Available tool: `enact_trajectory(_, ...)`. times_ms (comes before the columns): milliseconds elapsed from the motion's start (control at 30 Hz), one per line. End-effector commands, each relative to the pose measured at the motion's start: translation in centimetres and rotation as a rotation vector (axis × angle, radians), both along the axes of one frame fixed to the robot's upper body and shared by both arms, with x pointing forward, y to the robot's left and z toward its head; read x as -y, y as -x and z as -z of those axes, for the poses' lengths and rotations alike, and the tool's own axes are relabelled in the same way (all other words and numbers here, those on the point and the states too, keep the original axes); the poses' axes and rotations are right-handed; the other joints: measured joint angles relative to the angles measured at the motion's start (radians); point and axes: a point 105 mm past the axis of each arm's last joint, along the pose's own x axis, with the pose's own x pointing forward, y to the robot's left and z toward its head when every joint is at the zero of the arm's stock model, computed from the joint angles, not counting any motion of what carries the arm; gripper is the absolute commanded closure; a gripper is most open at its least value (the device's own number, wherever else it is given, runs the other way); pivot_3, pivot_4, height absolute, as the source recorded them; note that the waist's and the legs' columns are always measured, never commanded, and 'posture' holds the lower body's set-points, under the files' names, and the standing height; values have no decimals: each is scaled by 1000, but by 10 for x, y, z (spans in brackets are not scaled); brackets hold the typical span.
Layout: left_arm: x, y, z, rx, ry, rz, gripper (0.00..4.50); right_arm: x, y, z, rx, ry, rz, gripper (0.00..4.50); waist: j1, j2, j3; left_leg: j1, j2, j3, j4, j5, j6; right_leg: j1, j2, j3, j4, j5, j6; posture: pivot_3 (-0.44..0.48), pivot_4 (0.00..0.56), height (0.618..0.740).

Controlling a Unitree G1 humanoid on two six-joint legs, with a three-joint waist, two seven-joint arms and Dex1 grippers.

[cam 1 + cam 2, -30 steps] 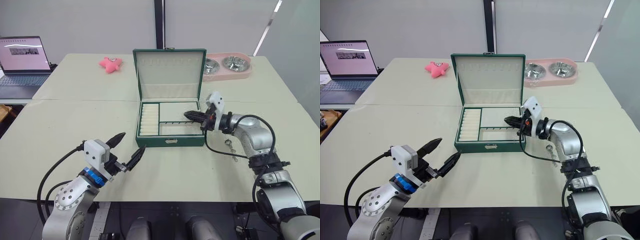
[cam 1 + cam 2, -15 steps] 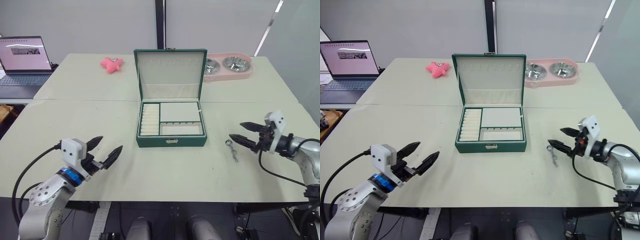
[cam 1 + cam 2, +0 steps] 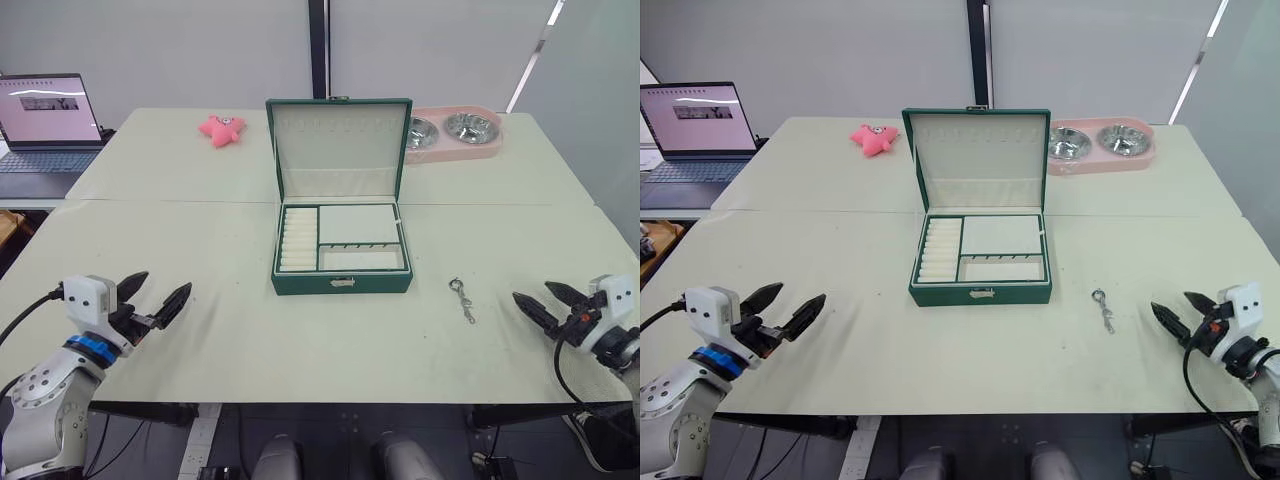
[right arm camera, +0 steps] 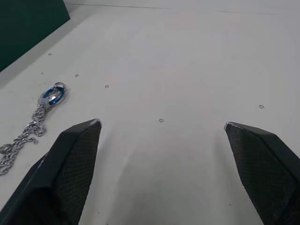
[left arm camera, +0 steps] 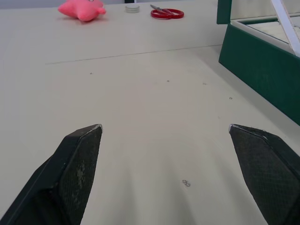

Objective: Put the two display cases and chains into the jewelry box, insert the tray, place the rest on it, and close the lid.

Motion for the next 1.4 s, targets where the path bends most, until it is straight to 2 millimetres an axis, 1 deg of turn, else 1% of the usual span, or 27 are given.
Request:
enact_trajectory(33, -9, 1, -14, 52, -27, -31, 0, 11, 0, -15, 81, 13, 53, 34, 1, 0, 0, 0, 0, 0, 0, 0, 0, 0, 0, 0, 0, 0, 0, 0, 150, 740)
enact_trajectory(233, -9, 1, -13, 53, -27, -38, 0, 12, -3, -18, 100, 16, 60, 34, 1, 0, 0, 0, 0, 0, 0, 0, 0, 0, 0, 0, 0, 0, 0, 0, 150, 740)
enact_trajectory(300, -3, 1, -14, 56, -27, -20, 0, 8, -5, -24, 127, 7, 56, 34, 1, 0, 0, 0, 0, 0, 0, 0, 0, 0, 0, 0, 0, 0, 0, 0, 150, 740)
enact_trajectory(400, 10, -2, -22, 71, -26, 31, 0, -6, -4, -30, 143, -3, 13, 34, 1, 0, 0, 0, 0, 0, 0, 0, 0, 0, 0, 0, 0, 0, 0, 0, 150, 740)
enact_trajectory(467, 22, -4, -28, 83, -26, 79, 0, -16, -3, -35, 152, -18, -17, 34, 2, 0, 0, 0, 0, -1, 0, 0, 0, 0, 0, -1, 0, 0, 0, 0, 150, 740)
enact_trajectory(567, 46, -8, -41, 104, -30, 176, 0, -36, 0, -41, 159, -23, -76, 34, 5, 0, 0, 0, 0, -1, 0, 0, 0, 1, 0, -1, 0, 0, 0, 0, 150, 740)
enact_trajectory(700, 84, -13, -56, 125, -38, 334, 0, -69, 4, -46, 155, -44, -157, 34, 6, 0, 0, 0, 0, -1, 0, 0, 0, 1, 0, -1, 1, 0, 0, 0, 150, 740)
enact_trajectory(767, 107, -14, -65, 133, -47, 432, 0, -88, 6, -44, 145, -50, -203, 34, 7, 0, 0, 0, 0, -1, 0, 0, 0, 1, 0, -1, 1, 0, 0, 0, 150, 740)
enact_trajectory(867, 136, -13, -72, 134, -59, 567, 0, -108, 9, -38, 121, -46, -247, 34, 8, 0, 0, 0, 0, -1, 0, 0, 0, 1, 0, -1, 1, 0, 0, 0, 150, 740)
enact_trajectory(967, 157, -11, -73, 123, -71, 679, 0, -120, 11, -28, 91, -27, -268, 34, 7, 0, 0, 0, 0, -1, 0, 0, 0, 0, 0, -1, 1, 0, 0, 0, 150, 740)
enact_trajectory(1100, 176, -5, -71, 110, -96, 796, 0, -124, 11, -15, 69, 1, -255, 34, 7, 0, 0, 0, 0, -1, 0, 0, 0, 0, 0, -1, 1, 0, 0, 0, 150, 740)
enact_trajectory(1267, 199, 4, -64, 87, -141, 970, 0, -120, 3, 1, 54, 45, -186, 34, 7, 0, 0, 0, 0, -1, 1, 0, 0, 0, 1, -1, 1, 0, 0, 0, 150, 740)
enact_trajectory(1400, 216, 9, -59, 88, -148, 1082, 0, -120, 2, 11, 40, 82, -179, 34, 7, 0, 0, 0, 0, -1, 1, 0, 0, 0, 1, -1, 1, 0, 0, 0, 150, 740)
